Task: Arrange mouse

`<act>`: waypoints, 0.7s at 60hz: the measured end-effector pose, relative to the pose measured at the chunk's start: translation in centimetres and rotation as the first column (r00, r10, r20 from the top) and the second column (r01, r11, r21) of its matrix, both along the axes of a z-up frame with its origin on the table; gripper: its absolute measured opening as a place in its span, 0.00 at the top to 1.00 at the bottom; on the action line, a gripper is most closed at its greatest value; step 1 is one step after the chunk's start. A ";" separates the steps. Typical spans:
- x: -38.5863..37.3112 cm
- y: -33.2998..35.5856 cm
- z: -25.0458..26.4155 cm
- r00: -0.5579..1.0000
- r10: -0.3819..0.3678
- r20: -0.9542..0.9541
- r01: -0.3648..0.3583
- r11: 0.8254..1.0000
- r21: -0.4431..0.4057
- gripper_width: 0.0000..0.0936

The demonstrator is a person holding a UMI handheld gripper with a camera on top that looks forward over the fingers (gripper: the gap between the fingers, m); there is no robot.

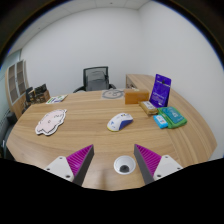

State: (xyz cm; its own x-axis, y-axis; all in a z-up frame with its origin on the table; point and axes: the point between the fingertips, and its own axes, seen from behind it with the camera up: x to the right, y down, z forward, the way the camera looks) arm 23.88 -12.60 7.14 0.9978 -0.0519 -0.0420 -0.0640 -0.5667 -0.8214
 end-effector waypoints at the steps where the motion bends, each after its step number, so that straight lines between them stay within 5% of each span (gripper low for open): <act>1: 0.2 0.8 -0.4 1.000 0.001 0.000 -0.001 1.000 0.000 0.10; 22: 1.5 15.1 -7.8 0.994 0.088 -0.063 -0.092 0.993 -0.075 0.11; 42: 0.8 23.1 -8.1 0.992 0.127 -0.026 -0.128 0.991 -0.050 0.20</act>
State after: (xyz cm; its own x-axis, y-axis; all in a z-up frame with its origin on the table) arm 24.71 10.47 -0.92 0.9952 0.0730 -0.0651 -0.0067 -0.6130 -0.7901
